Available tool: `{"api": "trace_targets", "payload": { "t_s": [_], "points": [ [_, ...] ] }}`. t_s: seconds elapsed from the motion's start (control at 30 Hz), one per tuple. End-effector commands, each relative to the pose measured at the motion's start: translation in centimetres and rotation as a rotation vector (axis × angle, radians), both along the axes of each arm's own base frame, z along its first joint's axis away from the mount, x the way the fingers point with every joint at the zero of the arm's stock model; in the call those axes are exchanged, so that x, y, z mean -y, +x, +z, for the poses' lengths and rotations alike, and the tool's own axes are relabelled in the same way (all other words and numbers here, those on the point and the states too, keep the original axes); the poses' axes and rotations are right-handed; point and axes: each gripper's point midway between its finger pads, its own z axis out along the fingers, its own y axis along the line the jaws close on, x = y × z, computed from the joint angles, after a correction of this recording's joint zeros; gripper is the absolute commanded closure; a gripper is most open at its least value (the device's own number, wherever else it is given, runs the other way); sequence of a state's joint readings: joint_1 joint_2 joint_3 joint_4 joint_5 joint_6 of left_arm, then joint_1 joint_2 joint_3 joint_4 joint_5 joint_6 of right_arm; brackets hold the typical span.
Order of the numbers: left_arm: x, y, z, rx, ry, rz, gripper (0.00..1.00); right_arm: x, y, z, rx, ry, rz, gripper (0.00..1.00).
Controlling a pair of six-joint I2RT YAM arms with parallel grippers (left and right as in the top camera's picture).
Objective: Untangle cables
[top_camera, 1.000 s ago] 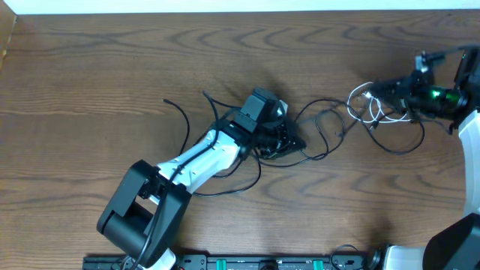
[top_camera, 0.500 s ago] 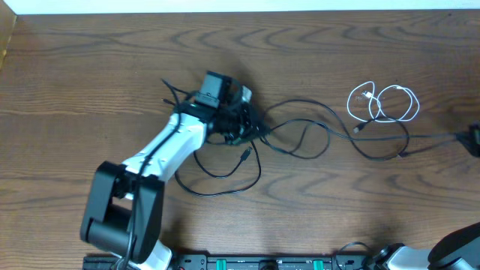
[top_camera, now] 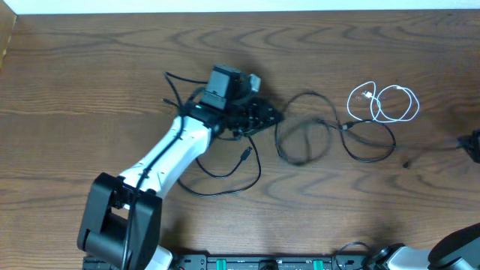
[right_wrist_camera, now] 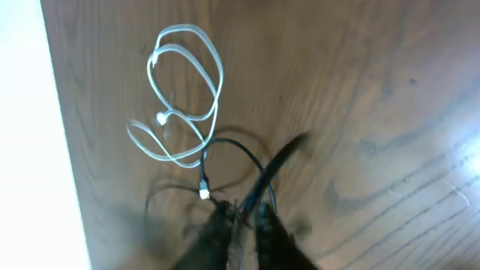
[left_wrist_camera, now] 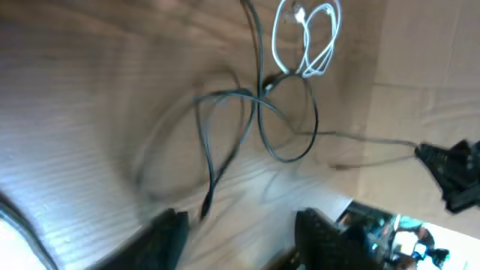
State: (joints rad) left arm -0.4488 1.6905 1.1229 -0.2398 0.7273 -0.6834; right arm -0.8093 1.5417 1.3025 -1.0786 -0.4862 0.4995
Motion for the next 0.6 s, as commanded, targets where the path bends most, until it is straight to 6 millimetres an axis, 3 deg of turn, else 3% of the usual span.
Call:
{"api": "trace_targets", "payload": {
  "t_s": [0.0, 0.03, 0.07, 0.13, 0.2, 0.27, 0.43, 0.57],
  "points": [
    [1.2, 0.2, 0.5, 0.044, 0.029, 0.018, 0.31, -1.9, 1.2, 0.7, 0.033, -0.060, 0.152, 0.71],
    [1.4, 0.1, 0.4, 0.046, 0.041, 0.029, 0.25, -2.7, 1.6, 0.7, 0.040, -0.066, 0.194, 0.59],
    [1.5, 0.2, 0.2, 0.056, 0.059, 0.037, 0.21, -4.2, 2.4, 0.8, 0.055, -0.069, 0.264, 0.32],
    [1.5, 0.2, 0.2, 0.058, 0.064, 0.041, 0.20, -5.9, 3.1, 0.8, 0.061, -0.075, 0.335, 0.18],
    [1.1, 0.5, 0.2, 0.054, 0.064, 0.050, 0.19, -7.8, 3.6, 0.8, 0.067, -0.084, 0.417, 0.14],
    [-0.2, 1.1, 0.3, 0.037, 0.059, 0.076, 0.18, -10.9, 4.3, 0.7, 0.075, -0.093, 0.540, 0.12],
    [-4.8, 1.8, -1.1, -0.073, 0.115, 0.180, 0.18, -16.5, 4.6, 0.3, 0.045, -0.120, 0.726, 0.14],
    [-8.9, 1.0, -2.8, -0.195, 0.178, 0.244, 0.18, -21.8, 4.2, 0.0, 0.036, -0.132, 0.894, 0.14]
  ]
}}
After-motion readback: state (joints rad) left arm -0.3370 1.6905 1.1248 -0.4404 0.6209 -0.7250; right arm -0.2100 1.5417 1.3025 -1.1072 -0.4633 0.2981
